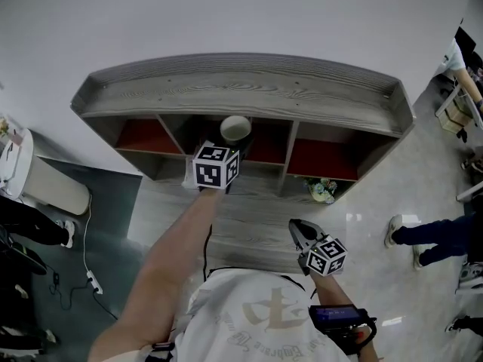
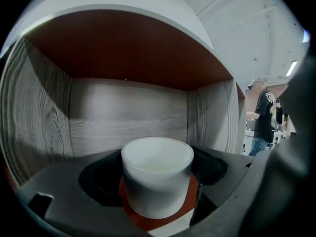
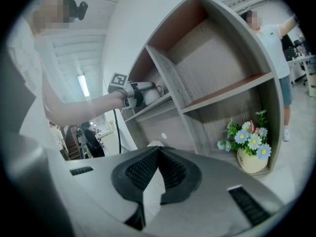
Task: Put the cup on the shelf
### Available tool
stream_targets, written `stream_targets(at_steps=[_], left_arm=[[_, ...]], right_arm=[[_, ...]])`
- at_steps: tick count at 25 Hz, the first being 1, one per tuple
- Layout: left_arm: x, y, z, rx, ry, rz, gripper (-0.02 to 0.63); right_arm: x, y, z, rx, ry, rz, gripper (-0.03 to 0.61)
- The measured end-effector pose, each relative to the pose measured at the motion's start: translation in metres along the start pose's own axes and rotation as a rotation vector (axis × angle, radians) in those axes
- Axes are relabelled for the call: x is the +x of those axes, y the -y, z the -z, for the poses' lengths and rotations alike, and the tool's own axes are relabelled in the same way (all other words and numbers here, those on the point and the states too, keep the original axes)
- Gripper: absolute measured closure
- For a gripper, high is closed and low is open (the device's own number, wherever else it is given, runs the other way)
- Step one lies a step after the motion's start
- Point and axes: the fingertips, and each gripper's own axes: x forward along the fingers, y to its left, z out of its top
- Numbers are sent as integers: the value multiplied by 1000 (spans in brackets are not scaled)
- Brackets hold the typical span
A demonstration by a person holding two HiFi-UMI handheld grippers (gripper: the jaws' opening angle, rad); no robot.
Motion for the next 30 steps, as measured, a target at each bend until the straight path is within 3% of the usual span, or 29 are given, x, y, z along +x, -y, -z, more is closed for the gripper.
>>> stream_targets(at_steps=[13,17,30], left_arm=[[11,-1,4,-2,40,-7,192],[10,0,8,-12,28,-2,135],[-15,-1,6,-31,79,5,155]], right_arm=[[-9,7,3,12,5,34,575],[-9,3,6,12,2,30,575],[-5,6,5,7,1,25,575]])
